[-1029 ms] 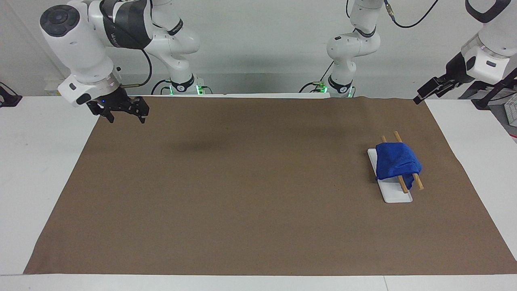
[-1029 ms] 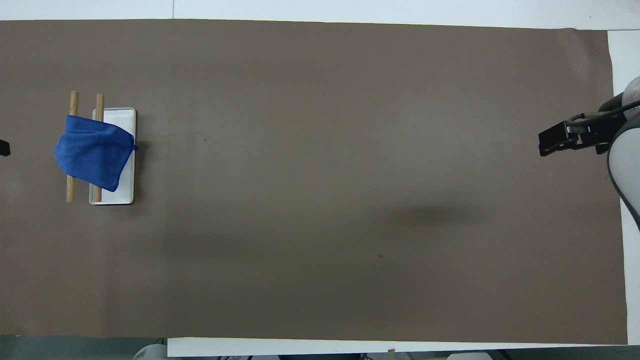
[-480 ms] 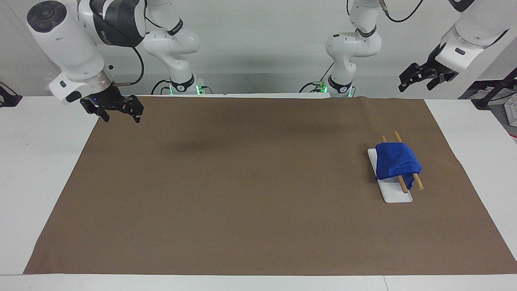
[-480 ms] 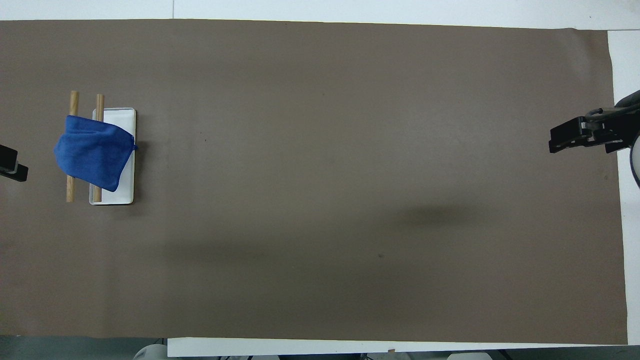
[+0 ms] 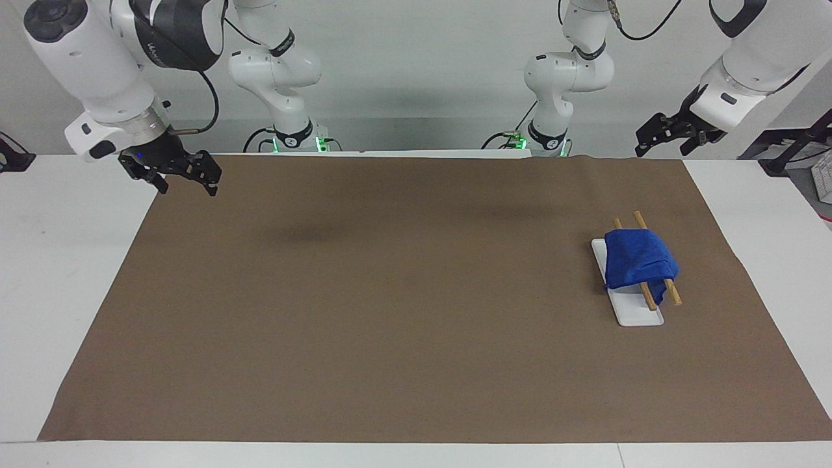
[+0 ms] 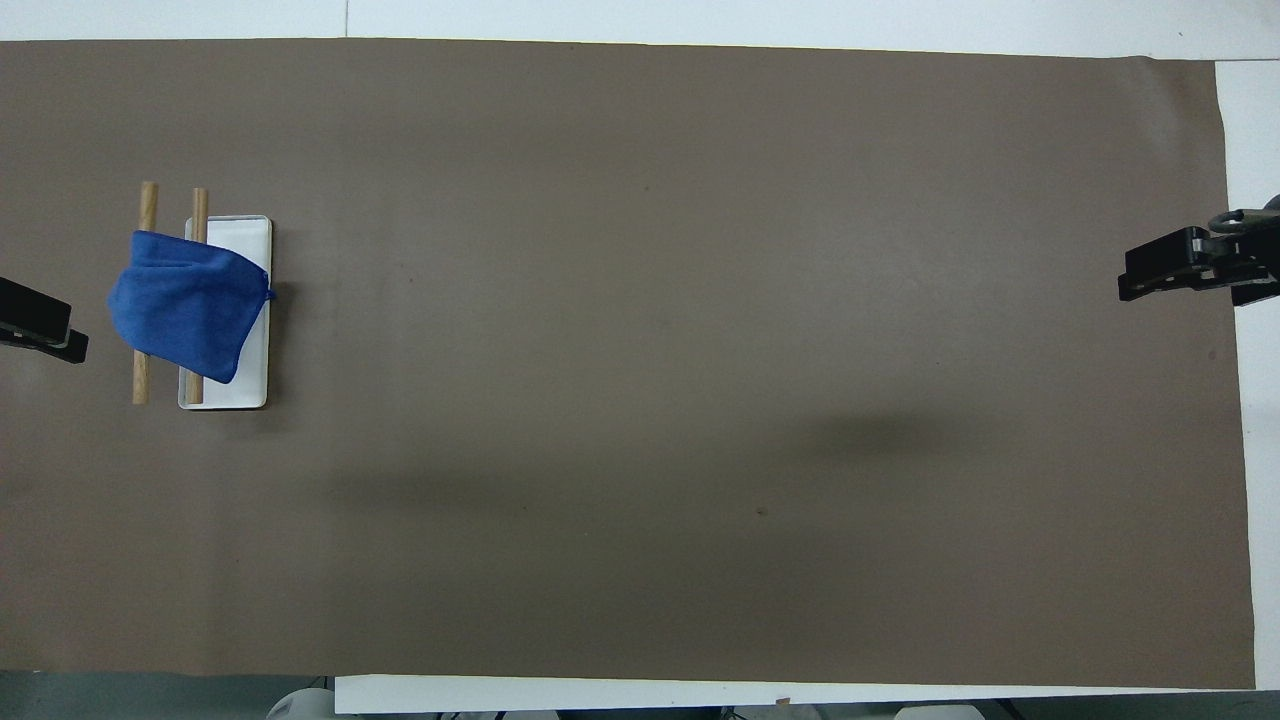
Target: Right arm passes towel to left arm to hang
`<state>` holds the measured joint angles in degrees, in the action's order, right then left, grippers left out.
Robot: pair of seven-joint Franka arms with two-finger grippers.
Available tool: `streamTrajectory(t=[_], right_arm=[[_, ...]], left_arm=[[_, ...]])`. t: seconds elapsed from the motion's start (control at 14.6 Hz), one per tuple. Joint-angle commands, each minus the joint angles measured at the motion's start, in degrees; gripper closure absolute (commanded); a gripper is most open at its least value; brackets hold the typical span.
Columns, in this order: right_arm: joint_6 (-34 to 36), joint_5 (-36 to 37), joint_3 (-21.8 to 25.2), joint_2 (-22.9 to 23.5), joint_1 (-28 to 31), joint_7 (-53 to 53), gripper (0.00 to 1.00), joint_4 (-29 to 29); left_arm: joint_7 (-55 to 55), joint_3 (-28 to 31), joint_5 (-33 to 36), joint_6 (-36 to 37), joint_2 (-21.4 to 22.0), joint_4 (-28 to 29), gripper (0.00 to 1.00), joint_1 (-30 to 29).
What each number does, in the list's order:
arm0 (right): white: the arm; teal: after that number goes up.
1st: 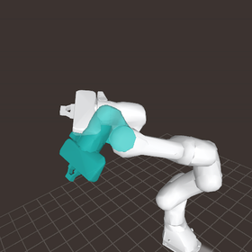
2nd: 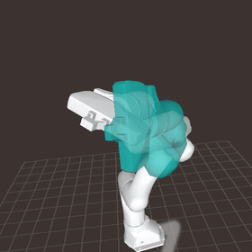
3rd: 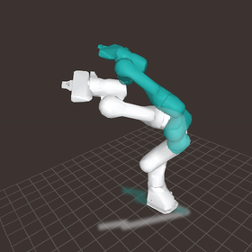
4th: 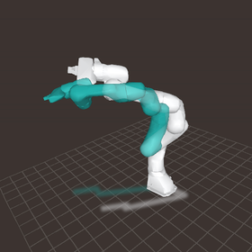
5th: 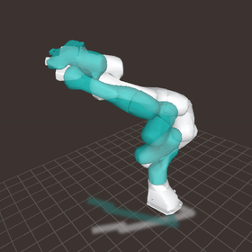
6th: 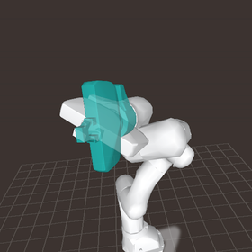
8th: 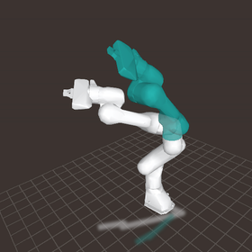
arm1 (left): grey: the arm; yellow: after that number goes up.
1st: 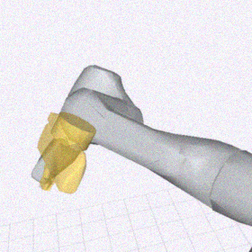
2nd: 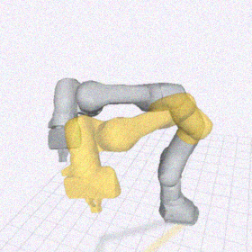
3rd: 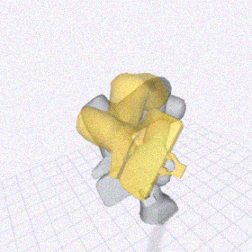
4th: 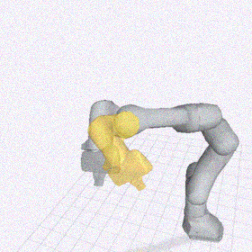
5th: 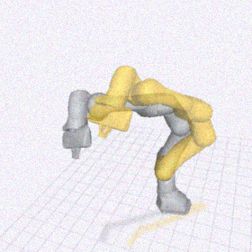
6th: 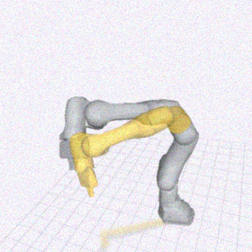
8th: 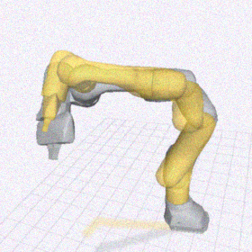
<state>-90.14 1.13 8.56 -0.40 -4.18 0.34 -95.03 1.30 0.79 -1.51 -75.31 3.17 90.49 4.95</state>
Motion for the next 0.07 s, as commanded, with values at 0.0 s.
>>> streamTrajectory(t=[0.0], right_arm=[[-0.56, -0.96, -0.12, -1.18, 0.23, -0.25, 0.01, -1.3]], left_arm=[[-0.25, 0.0, -0.43, -1.68, 1.57, 1.98, 0.0, 0.59]])
